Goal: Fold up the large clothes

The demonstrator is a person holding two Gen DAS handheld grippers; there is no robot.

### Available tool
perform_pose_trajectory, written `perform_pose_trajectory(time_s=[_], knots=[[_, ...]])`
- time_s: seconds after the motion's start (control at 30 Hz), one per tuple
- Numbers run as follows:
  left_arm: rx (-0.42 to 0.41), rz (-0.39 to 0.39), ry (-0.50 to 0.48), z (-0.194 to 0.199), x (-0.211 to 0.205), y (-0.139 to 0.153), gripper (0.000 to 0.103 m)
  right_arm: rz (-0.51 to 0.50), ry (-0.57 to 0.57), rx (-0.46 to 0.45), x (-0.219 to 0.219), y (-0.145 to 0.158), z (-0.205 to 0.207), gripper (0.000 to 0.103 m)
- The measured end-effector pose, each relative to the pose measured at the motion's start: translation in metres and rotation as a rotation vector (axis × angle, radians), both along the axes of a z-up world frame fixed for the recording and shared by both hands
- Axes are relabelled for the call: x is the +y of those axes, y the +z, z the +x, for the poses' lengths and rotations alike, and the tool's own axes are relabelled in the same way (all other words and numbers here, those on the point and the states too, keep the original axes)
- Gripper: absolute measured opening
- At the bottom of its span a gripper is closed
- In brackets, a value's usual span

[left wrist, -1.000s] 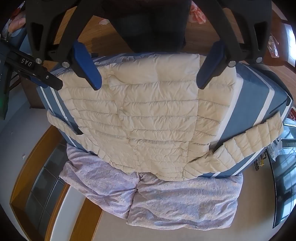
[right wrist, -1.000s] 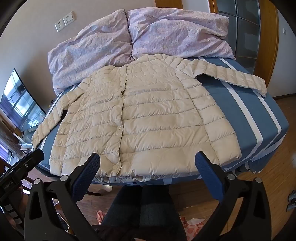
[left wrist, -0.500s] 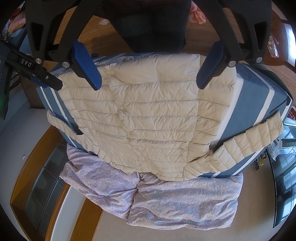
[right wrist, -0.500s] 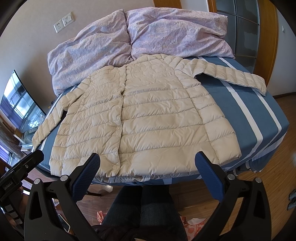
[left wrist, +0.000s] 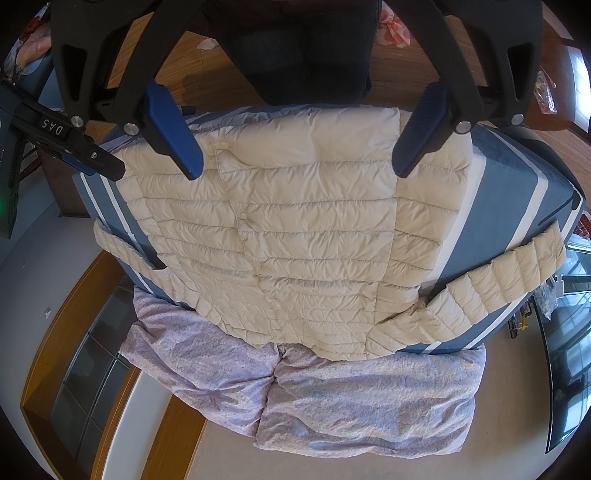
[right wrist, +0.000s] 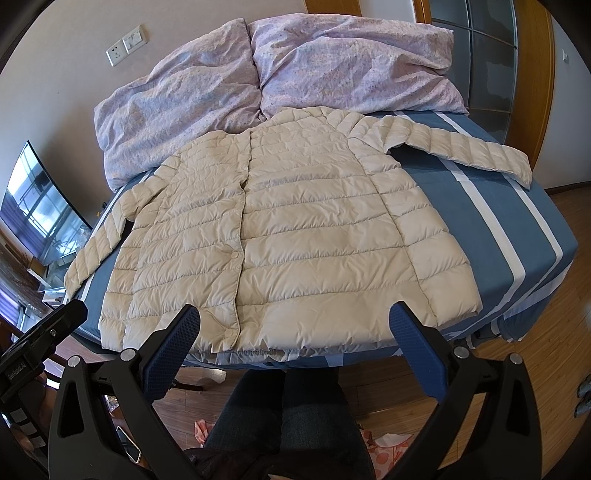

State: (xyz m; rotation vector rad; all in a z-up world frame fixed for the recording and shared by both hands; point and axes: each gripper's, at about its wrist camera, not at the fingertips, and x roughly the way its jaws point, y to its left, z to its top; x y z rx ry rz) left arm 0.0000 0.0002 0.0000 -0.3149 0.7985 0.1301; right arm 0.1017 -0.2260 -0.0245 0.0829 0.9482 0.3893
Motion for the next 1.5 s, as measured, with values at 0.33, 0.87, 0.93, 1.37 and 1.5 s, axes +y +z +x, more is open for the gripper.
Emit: perform_pose_trajectory(time_s=[0.33,0.87,0.93,1.37,1.5], knots=[[0.000,0.000,0.000,0.000,0.000,0.000,0.101,0.002,0.000,0.001,0.000,0.000,0.000,0.102],[-0.001,0.001,-0.001,0.000,0.000,0.000,0.101,0.004,0.000,0.003,0.000,0.000,0.000,0.102],[-0.001,0.001,-0.001,0.000,0.000,0.000,0.101,0.003,-0.001,0.003,0.000,0.000,0.000,0.102],[0.000,0.002,-0.002,0.000,0.000,0.000,0.101,0.002,-0.004,0.006,-0.001,-0.001,0.005,0.102],[0.011,0.001,-0.002,0.004,0.002,-0.002,0.101,-0.003,-0.009,0.014,-0.001,-0.003,0.013,0.102]])
